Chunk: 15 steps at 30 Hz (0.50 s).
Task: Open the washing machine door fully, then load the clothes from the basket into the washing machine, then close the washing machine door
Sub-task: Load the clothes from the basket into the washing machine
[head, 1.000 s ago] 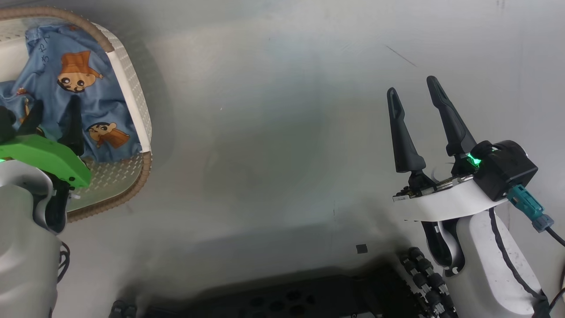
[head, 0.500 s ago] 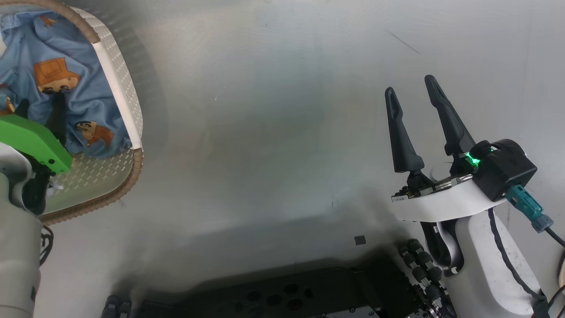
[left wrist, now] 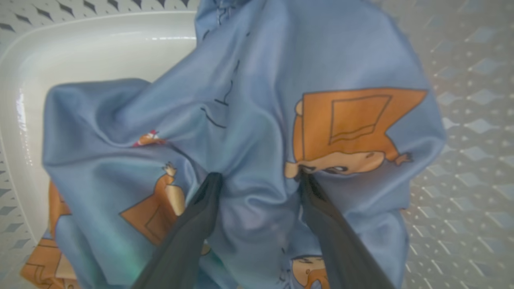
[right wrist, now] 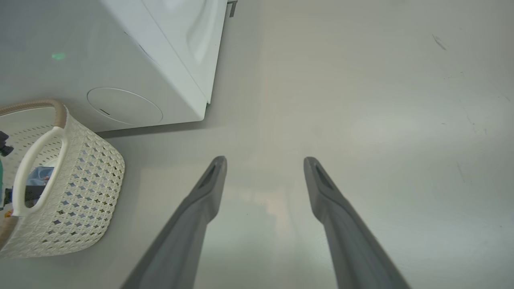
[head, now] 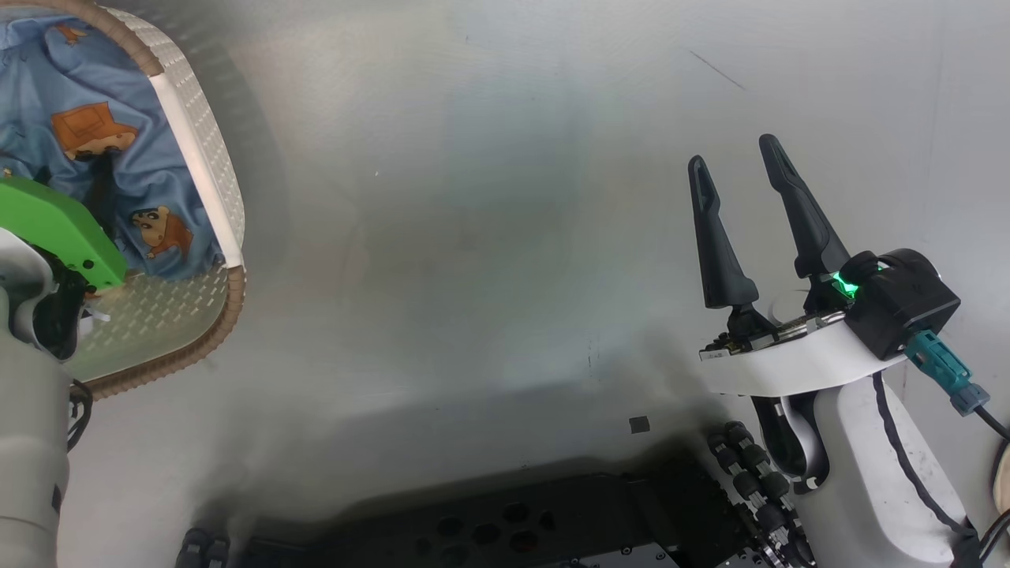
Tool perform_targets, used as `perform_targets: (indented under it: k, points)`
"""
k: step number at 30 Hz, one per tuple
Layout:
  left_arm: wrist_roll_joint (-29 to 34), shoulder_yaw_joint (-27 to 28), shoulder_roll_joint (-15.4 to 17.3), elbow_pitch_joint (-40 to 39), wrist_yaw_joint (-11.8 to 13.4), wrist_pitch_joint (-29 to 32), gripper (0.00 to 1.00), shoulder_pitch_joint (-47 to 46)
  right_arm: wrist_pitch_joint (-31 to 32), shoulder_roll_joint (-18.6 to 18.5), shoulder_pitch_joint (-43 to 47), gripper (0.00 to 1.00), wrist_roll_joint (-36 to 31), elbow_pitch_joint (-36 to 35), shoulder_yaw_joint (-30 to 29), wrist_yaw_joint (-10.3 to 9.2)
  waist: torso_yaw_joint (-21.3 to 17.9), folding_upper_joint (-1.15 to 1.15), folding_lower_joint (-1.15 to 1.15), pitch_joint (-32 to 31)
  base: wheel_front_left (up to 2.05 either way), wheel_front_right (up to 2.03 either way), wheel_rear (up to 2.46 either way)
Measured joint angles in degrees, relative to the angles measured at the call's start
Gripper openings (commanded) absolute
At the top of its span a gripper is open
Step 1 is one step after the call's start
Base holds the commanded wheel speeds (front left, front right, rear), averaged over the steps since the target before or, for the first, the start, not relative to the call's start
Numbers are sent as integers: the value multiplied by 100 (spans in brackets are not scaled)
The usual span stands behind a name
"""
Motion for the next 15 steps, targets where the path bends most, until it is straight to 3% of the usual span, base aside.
perform_targets:
  k: [15]
  points:
    - [53,-134,-133,16,0,-942,0,5,0,1,-143,100,1,0,-142,0,59,0,0,-311,0,0,0]
